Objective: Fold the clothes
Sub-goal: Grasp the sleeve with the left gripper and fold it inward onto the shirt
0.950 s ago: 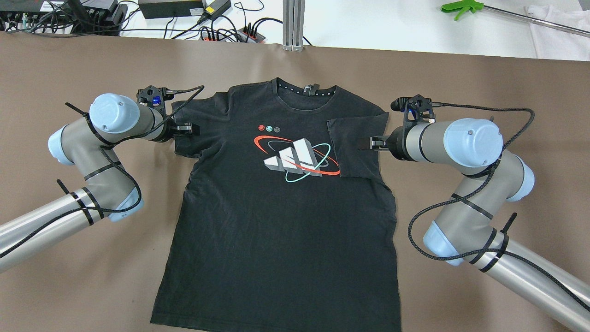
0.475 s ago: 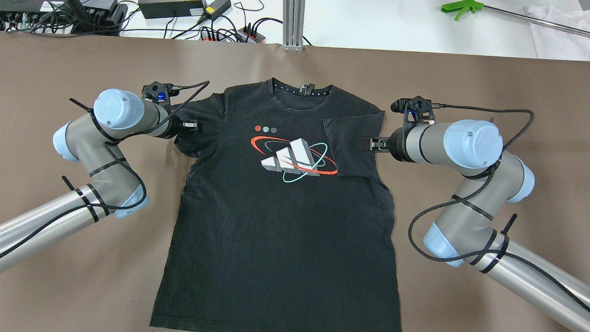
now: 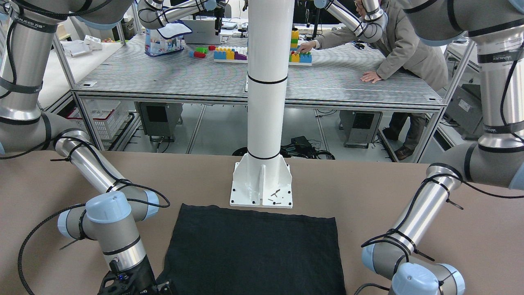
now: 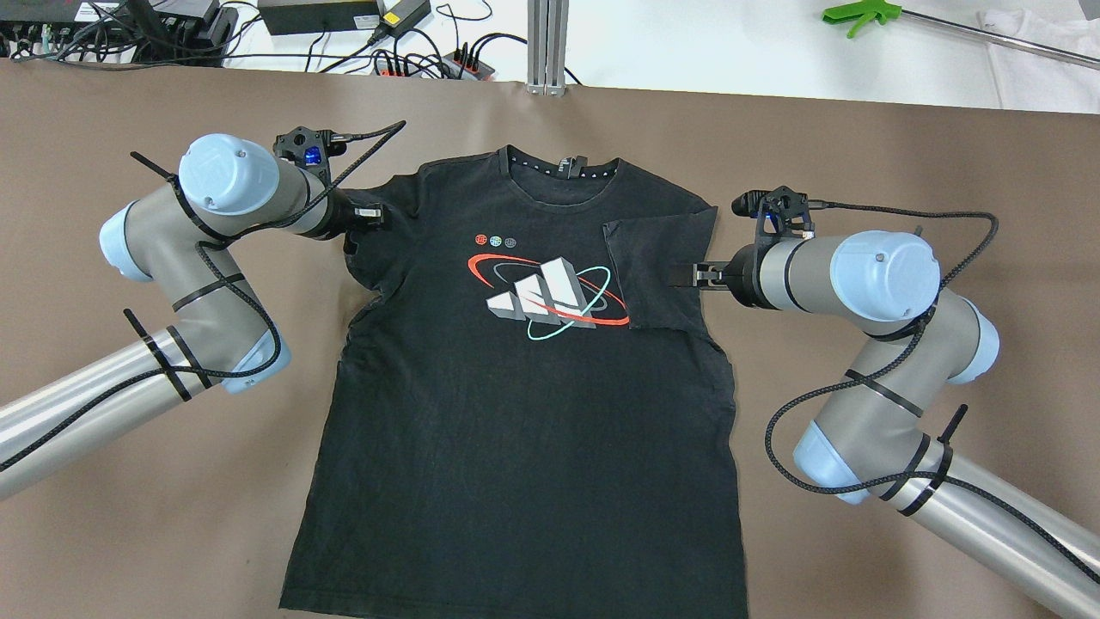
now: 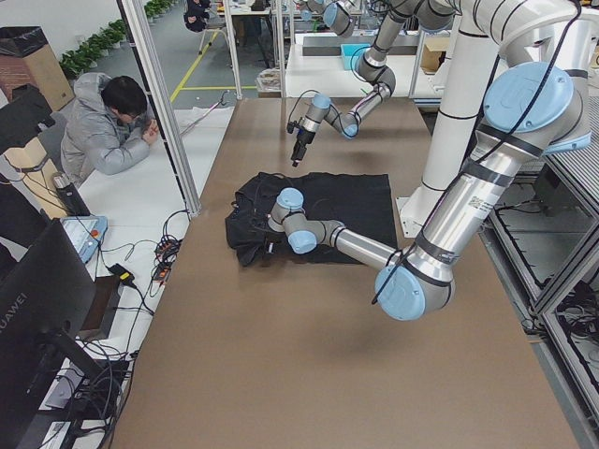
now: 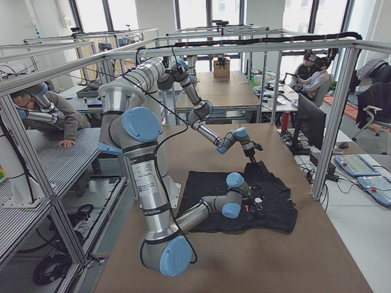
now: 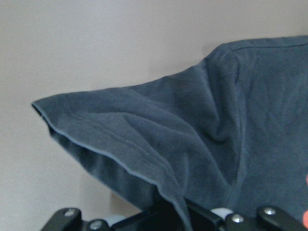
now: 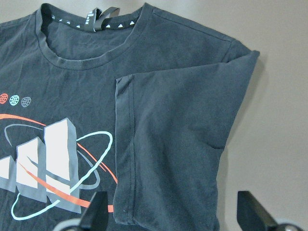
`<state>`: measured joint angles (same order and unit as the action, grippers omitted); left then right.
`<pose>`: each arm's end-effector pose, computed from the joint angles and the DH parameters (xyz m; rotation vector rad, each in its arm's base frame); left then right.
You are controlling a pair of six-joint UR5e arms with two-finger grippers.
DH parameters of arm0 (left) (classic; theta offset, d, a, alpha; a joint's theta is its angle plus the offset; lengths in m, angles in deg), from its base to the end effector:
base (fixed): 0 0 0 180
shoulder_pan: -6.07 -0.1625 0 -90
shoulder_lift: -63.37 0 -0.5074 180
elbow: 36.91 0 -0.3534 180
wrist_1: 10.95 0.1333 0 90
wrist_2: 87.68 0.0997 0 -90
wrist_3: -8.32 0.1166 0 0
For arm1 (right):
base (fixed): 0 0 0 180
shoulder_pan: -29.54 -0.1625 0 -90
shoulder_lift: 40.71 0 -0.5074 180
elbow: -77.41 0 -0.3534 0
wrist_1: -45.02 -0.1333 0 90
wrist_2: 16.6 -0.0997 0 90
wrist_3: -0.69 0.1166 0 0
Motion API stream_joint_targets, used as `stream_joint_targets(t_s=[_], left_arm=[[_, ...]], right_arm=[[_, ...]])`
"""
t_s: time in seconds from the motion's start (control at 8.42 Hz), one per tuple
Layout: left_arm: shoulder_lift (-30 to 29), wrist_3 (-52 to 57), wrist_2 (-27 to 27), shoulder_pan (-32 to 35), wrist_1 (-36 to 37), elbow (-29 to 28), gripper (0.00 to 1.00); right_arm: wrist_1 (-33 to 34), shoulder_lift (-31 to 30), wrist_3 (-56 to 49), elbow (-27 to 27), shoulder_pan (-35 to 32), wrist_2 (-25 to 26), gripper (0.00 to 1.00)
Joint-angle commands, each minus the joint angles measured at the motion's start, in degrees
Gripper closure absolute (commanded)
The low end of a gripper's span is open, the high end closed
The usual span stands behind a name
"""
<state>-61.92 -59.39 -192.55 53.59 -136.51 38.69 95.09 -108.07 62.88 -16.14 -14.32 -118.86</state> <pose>0.4453 -0.6394 0.4298 0.3662 0.9422 -0.2746 -0.3985 -0.5335 0.4298 0.5192 -1.0429 0.1243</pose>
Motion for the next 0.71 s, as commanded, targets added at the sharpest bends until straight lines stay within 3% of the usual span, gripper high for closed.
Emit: stream_joint_targets(t_s=[0.0, 0.24, 0.59], left_arm=[[-4.85, -3.65, 1.59, -1.53, 8.56, 2.71, 1.00], [-6.45, -5.49, 6.59, -5.04, 9.55, 1.49, 1.00], [-13.29, -7.17, 11.09, -8.04, 9.12, -6.67, 1.00]], right_arm=[[-0.06, -0.14, 0.13, -0.06, 0.09, 0.13, 0.06], [-0.06, -0.31, 0.13, -0.14, 0.27, 0.22, 0.06], [-0.06, -0.40, 0.13, 0.03, 0.27, 0.48, 0.06]])
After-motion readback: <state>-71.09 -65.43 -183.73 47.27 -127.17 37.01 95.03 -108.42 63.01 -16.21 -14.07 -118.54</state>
